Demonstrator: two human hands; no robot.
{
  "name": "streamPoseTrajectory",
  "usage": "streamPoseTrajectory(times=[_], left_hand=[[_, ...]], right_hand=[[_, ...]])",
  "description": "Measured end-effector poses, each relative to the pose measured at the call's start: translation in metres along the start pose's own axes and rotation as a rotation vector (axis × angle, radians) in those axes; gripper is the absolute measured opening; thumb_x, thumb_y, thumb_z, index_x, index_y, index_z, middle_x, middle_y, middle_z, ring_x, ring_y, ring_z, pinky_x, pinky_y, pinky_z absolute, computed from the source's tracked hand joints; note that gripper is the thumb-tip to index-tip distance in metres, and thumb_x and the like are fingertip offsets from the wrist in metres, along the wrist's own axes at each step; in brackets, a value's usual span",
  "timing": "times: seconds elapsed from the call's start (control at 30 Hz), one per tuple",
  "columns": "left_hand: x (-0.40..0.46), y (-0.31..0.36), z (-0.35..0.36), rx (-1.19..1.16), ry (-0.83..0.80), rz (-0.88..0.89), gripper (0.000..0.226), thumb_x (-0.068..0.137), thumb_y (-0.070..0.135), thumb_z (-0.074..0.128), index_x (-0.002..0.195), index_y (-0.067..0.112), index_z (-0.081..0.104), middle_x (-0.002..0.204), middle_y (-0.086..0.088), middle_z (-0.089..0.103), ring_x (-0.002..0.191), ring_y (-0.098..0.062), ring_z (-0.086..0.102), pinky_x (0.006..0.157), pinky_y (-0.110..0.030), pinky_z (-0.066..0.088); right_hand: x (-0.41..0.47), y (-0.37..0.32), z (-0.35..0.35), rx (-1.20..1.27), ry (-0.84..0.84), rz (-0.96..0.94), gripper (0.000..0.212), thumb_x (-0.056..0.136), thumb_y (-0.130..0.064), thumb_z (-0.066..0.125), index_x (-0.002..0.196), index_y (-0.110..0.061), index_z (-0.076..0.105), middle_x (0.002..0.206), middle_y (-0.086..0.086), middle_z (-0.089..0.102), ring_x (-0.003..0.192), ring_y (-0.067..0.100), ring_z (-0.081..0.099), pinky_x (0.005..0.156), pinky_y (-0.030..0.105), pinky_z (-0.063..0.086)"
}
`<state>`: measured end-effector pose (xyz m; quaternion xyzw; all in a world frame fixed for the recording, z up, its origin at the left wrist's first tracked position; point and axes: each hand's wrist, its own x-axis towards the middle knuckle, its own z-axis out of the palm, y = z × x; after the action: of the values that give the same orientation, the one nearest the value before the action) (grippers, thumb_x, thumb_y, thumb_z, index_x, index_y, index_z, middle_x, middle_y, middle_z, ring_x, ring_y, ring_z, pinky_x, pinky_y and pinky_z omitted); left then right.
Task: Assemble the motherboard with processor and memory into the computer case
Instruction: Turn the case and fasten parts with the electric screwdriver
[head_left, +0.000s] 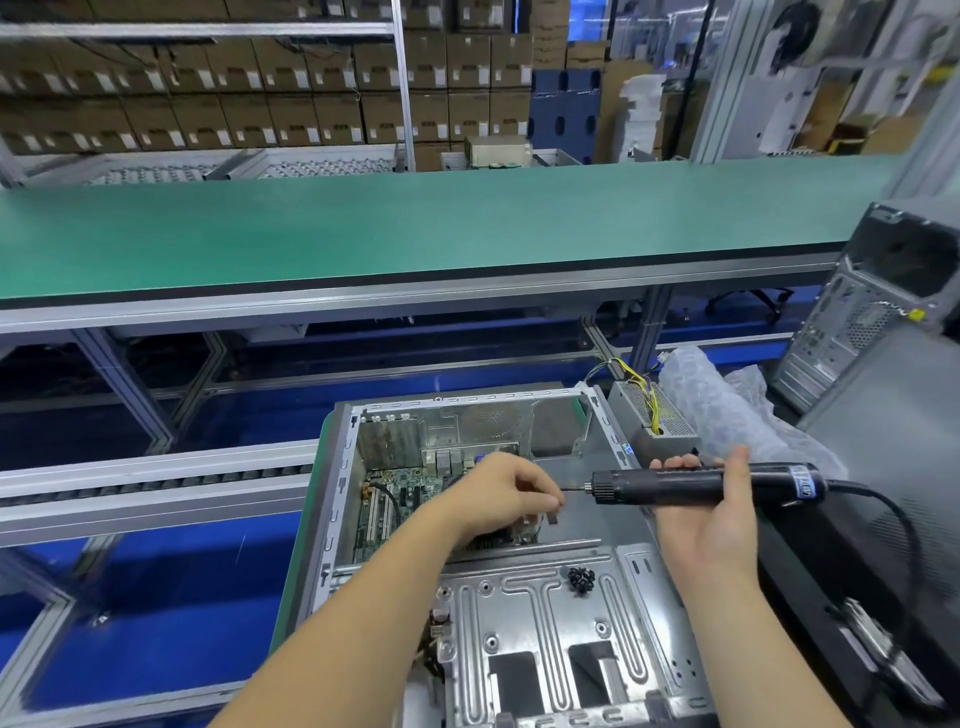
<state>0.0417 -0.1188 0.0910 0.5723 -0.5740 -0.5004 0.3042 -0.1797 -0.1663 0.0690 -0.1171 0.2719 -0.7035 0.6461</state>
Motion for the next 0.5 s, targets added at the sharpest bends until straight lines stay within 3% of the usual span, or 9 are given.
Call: streamPoseTrajectory(times=[0.1,0.2,0.33,0.4,0.5], left_hand=[[-0.006,-0.025,-0.024,-0.410,0.306,-0.156,0.011,0.091,0.004,0.067,0.089,0.010,0.077,0.074,-0.002,0.070,0.065,-0.013,0.061,0.061,-0.025,0.052],[-0.007,-0.047,-0.040,-0.866,0.591,-0.278,0.007,0.091,-0.003,0.063,0.094,0.000,0.070,0.073,-0.008,0.066,0.063,-0.015,0.056,0.055,-0.024,0.051],[-0.007,-0.061,-0.049,-1.172,0.628,-0.293,0.009,0.096,0.000,0.057,0.100,-0.004,0.064,0.074,-0.008,0.063,0.066,-0.015,0.054,0.064,-0.024,0.049],[-0.007,-0.063,-0.052,-1.227,0.629,-0.301,0.011,0.098,-0.001,0.055,0.104,-0.005,0.062,0.076,-0.009,0.061,0.068,-0.015,0.053,0.068,-0.025,0.049],[-0.008,-0.066,-0.056,-1.276,0.617,-0.323,0.019,0.099,-0.003,0.052,0.116,-0.005,0.060,0.081,-0.009,0.060,0.070,-0.014,0.051,0.069,-0.025,0.049]], right_hand=[[-0.003,0.000,0.011,0.008,0.027,-0.028,0.027,0.090,-0.048,0.068,0.093,-0.025,0.055,0.078,-0.006,0.058,0.071,0.011,0.060,0.096,0.041,0.052],[-0.009,0.003,0.035,0.016,0.002,-0.067,0.027,0.093,-0.042,0.067,0.106,-0.022,0.054,0.083,-0.004,0.056,0.076,0.013,0.057,0.105,0.041,0.048],[-0.019,0.015,0.074,-0.012,-0.148,-0.110,0.021,0.097,-0.036,0.063,0.105,-0.020,0.053,0.082,-0.004,0.056,0.075,0.012,0.057,0.095,0.035,0.052],[-0.025,0.022,0.091,-0.032,-0.218,-0.143,0.013,0.100,-0.033,0.059,0.101,-0.021,0.054,0.081,-0.003,0.054,0.074,0.011,0.056,0.086,0.031,0.054],[-0.030,0.027,0.107,-0.052,-0.247,-0.155,0.011,0.100,-0.031,0.060,0.101,-0.021,0.054,0.083,-0.003,0.052,0.076,0.012,0.055,0.087,0.031,0.053]])
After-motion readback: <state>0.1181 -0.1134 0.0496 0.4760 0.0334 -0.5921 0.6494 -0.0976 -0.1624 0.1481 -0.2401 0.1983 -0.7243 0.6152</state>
